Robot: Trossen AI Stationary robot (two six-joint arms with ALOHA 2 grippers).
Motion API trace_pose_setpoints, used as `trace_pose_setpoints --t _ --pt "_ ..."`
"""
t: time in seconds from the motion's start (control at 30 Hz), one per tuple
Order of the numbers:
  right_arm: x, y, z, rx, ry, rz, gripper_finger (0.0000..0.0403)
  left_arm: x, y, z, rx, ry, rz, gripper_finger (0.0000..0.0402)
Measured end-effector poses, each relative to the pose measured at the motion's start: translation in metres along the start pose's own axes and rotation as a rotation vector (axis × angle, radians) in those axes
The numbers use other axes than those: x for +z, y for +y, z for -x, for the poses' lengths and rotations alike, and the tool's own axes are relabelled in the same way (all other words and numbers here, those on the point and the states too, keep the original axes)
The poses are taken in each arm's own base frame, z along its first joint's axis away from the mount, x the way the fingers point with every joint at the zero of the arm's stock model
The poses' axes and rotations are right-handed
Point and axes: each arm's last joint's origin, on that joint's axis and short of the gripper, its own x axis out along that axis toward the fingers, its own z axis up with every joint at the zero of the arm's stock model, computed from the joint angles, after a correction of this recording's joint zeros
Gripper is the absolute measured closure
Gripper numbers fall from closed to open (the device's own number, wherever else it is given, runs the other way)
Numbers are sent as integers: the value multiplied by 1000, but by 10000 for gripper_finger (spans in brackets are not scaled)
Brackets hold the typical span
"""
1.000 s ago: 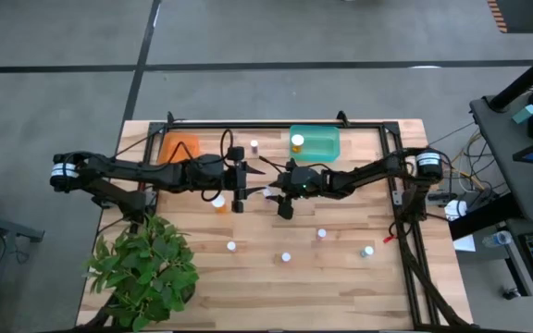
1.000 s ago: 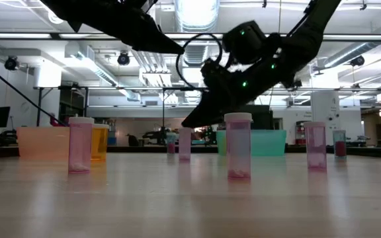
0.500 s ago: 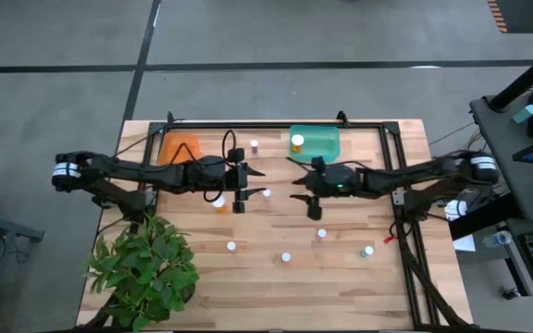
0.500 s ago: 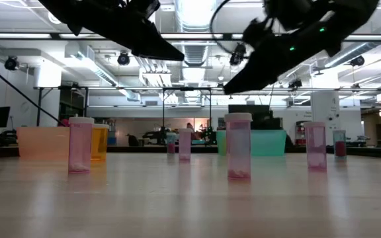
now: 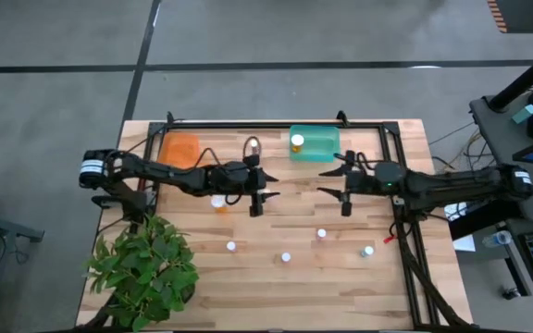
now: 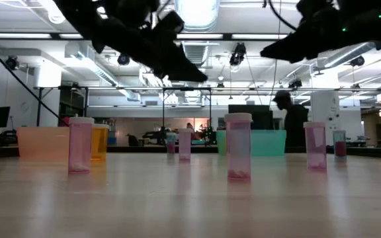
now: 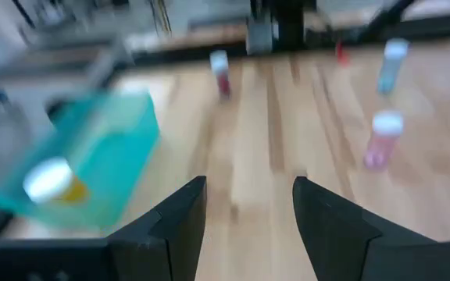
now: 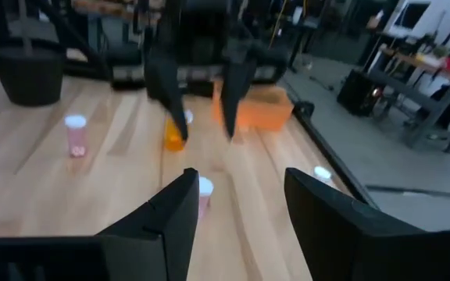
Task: Pick and place medicine bottles into bin by pill shape (circle, oval)
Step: Put the pink tablet bottle into the orange bin
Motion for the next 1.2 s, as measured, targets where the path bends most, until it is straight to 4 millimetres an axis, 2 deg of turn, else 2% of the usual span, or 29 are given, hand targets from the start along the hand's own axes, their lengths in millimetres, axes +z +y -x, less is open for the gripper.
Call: trace_pose_setpoints --t 0.13,0.23,0.43,0.67,1.2 --pt "-1 -1 16 -15 -59 3 225 -7 -2 -10 -25 218 -3 229" --pt "0 -1 23 -23 -93 1 225 -4 -2 -16 -40 340 -11 229" --pt "-2 -2 31 -45 -118 0 225 1 -2 -28 -52 485 -26 211" --pt "-3 -2 30 -55 -102 8 225 -7 -1 -39 41 542 -68 185" --pt "-3 -2 30 -54 -97 10 225 -15 -2 -40 33 570 -70 185"
